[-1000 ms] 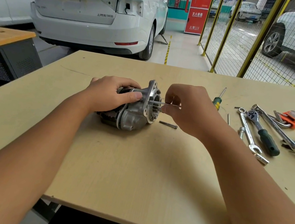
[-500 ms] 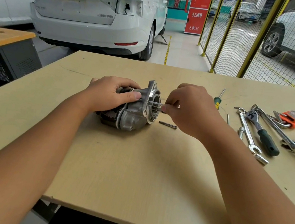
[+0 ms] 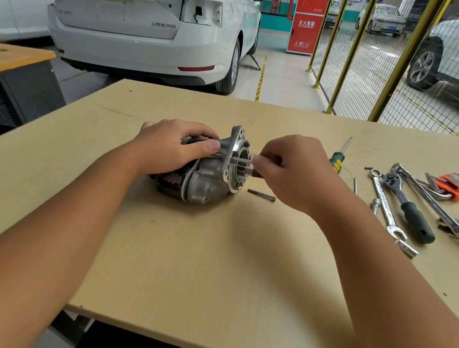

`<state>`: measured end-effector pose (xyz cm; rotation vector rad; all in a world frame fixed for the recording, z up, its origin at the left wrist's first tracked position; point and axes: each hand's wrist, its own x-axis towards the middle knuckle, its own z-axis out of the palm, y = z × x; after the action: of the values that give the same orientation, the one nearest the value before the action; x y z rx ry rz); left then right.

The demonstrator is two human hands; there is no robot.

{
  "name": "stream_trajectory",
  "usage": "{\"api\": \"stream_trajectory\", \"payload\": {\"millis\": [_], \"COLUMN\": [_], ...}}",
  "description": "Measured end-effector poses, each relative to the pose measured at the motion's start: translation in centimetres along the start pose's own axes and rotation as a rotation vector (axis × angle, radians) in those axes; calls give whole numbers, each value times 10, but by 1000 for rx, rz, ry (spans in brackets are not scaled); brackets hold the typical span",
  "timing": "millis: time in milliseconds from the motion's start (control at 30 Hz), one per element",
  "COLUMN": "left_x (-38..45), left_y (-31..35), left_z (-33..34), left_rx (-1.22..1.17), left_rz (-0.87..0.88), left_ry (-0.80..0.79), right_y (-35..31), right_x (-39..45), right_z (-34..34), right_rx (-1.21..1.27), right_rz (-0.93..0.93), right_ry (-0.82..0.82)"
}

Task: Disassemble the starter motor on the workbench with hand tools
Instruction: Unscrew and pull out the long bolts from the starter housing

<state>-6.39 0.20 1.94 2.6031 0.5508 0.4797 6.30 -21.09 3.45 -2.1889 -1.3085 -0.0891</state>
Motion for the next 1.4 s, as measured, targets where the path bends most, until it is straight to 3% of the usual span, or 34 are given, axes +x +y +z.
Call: {"api": "stream_trajectory", "payload": {"millis": [333, 567, 933, 1400], "left_x": [0, 1, 1, 0], "left_y": [-2, -3, -3, -2], "left_z": [-1, -1, 0, -1], "left_rx": [-7, 7, 11, -8], "left_rz": [2, 1, 5, 0], "left_ry": [-9, -11, -15, -14], "right_y": [-4, -2, -4, 0], "right_x": [-1, -2, -1, 1], "right_z": [-2, -2, 0, 3], "right_rx": [-192, -5, -164, -46], "right_rz": [25, -1, 24, -4], "right_ry": [8, -31, -30, -32]}}
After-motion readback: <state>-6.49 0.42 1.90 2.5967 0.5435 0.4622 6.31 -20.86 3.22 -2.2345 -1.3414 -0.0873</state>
